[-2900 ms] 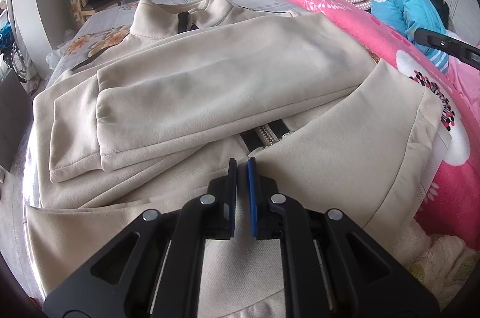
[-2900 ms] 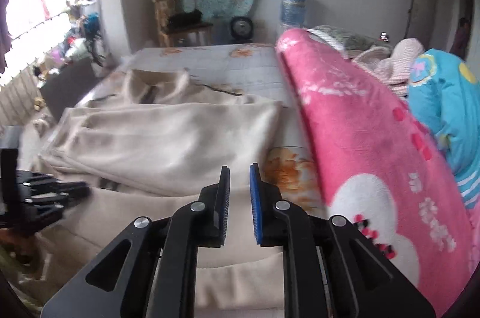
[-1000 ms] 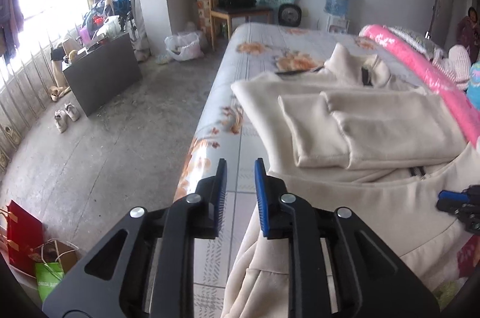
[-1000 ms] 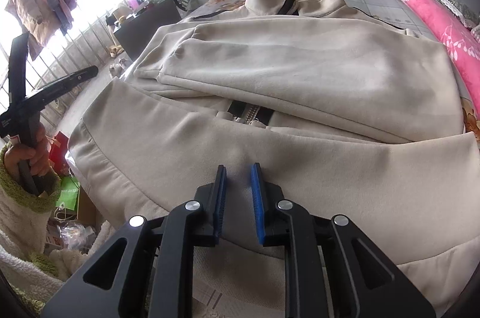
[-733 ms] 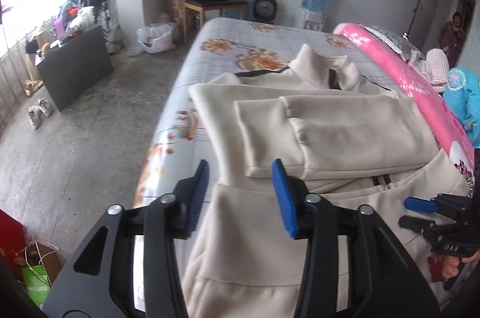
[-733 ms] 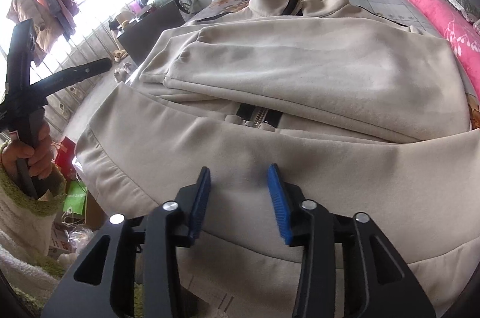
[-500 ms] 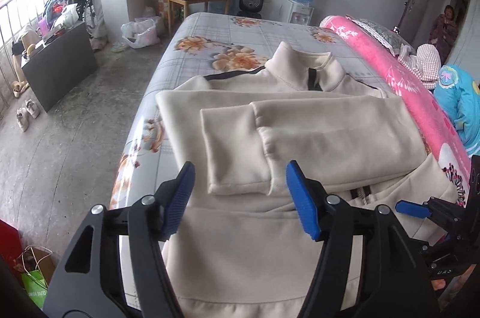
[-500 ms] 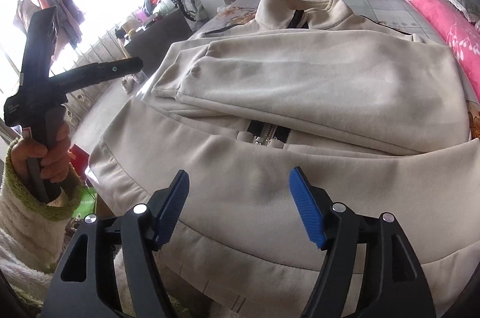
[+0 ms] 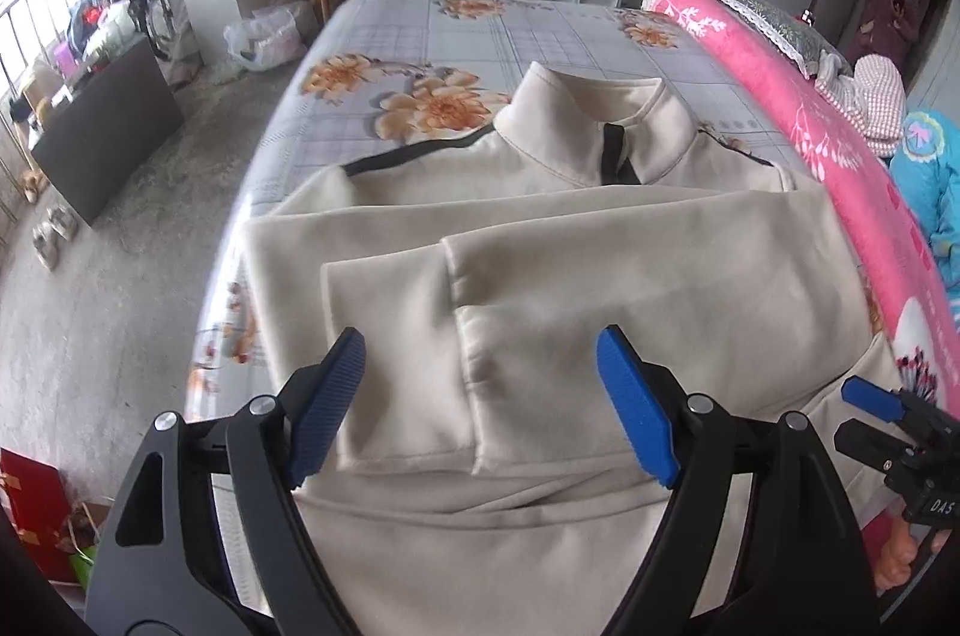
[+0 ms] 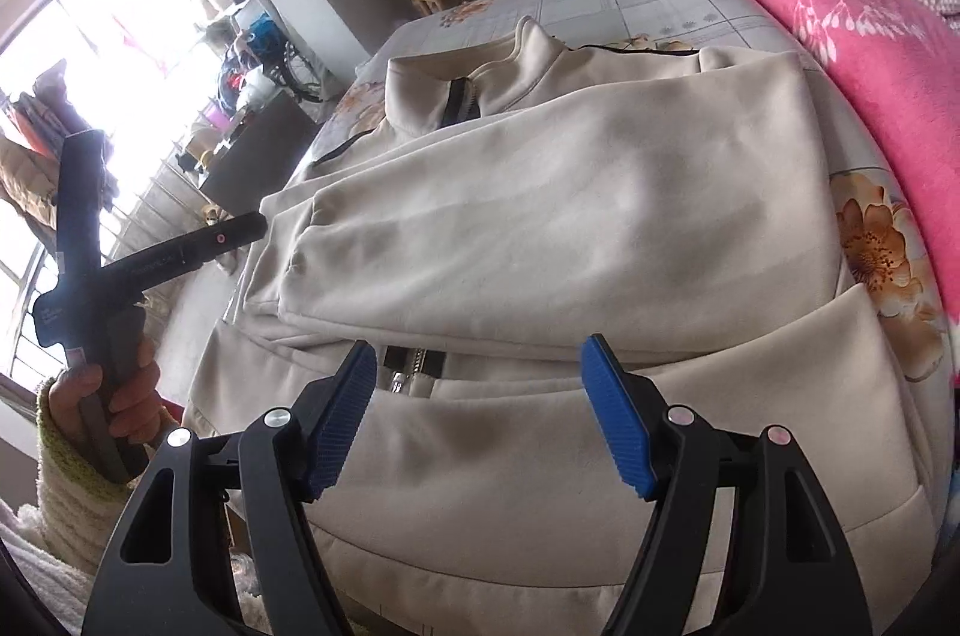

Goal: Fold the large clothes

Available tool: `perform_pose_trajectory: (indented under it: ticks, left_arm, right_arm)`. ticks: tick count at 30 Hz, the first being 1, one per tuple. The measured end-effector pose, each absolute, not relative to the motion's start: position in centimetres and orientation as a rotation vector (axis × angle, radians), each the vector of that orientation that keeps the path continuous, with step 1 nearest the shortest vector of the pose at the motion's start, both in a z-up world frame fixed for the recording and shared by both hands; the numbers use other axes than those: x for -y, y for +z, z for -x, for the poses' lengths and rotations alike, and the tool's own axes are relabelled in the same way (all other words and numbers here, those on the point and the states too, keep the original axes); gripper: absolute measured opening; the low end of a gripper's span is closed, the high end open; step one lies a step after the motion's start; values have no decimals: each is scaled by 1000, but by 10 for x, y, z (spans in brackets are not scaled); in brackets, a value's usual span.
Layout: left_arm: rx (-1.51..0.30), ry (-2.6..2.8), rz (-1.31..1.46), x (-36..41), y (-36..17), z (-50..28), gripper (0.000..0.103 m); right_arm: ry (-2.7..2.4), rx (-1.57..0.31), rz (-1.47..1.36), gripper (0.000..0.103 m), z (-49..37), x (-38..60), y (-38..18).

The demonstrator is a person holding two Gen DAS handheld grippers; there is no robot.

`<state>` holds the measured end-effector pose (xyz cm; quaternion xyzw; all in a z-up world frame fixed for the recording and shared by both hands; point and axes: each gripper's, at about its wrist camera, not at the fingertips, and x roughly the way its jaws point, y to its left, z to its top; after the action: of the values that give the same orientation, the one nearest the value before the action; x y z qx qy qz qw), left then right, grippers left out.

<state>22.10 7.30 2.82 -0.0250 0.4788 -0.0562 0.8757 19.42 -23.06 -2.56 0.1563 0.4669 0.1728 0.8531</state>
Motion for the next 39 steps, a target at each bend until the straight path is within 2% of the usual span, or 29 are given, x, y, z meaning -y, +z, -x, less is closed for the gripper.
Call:
perform_pose_trajectory:
  ticks: [9, 16, 21, 26, 27, 30, 32, 33, 35, 39]
  left_arm:
    - [-962, -146, 46, -60, 47, -274, 76]
    - [-898, -159, 35, -59, 62, -349, 76]
    - [-962, -203, 75, -49, 36, -405, 74]
    - [-1046, -215, 100, -40, 2, -437, 57]
    - [-1059, -219, 108, -40, -4, -440, 54]
    - [-1079, -232, 119, -39, -17, -443, 39]
    - [-1082, -252, 128, -37, -19, -440, 22]
    - [-1076, -262, 124, -36, -17, -437, 19]
    - [-1055, -273, 100, -34, -9, -429, 14]
    - [-1011, -312, 89, -34, 11, -404, 12]
  right_arm:
    - [395, -937, -272, 69, -255, 248, 17]
    - [403, -887, -188, 69, -355, 232, 51]
    - [362, -974, -185, 69, -452, 212, 22]
    - [305, -1096, -191, 68, -508, 199, -28]
    - [296, -1113, -184, 65, -512, 198, -36]
    - [272, -1157, -168, 45, -516, 197, -56]
    - [305, -1165, -198, 25, -512, 200, -60]
    - [320, -1158, -201, 19, -509, 200, -58]
    - [326, -1121, -159, 15, -498, 196, -44]
    - [364, -1047, -93, 14, -466, 193, -13]
